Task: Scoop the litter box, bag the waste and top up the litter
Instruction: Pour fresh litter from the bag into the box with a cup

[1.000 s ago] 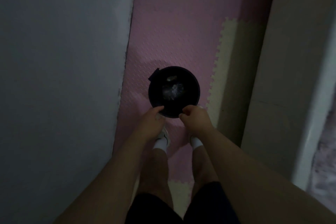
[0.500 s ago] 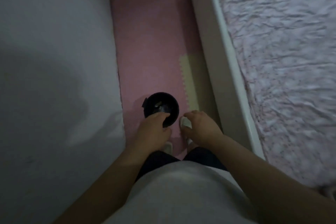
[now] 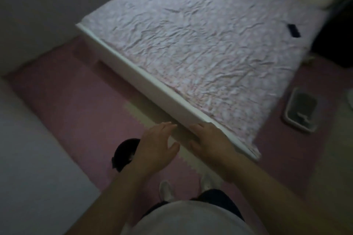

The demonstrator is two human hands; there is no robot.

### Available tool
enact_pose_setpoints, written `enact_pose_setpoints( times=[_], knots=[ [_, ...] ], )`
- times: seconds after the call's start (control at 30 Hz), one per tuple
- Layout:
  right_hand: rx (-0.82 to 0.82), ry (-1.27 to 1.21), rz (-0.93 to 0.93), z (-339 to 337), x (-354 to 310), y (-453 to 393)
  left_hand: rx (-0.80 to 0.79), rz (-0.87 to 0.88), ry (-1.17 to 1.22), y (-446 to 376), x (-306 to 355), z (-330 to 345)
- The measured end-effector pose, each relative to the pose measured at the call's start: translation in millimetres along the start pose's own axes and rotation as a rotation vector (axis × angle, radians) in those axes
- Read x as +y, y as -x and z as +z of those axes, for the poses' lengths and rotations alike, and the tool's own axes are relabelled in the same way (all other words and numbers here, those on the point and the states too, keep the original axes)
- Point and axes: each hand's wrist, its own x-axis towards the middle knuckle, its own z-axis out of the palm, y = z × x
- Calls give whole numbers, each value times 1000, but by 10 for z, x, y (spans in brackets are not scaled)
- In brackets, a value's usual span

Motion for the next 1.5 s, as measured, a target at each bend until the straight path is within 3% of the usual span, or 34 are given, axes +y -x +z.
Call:
enact_pose_setpoints(
  times=[0.23,0.57,0.73,1.5],
  knots=[
    [175,-114,271,-278,996,1063,-92,253,-119,-245,1192,485],
    [344,-328,596,-381,2900,3090,-283,522,-120,-195,3502,2019],
    [412,-375,718,-402,3599,3758,-361,623,-163,-245,4324,2539],
    [603,-654,1181,-1205,5861,4103,-614,974,-150,-1917,6751,3904]
  ],
)
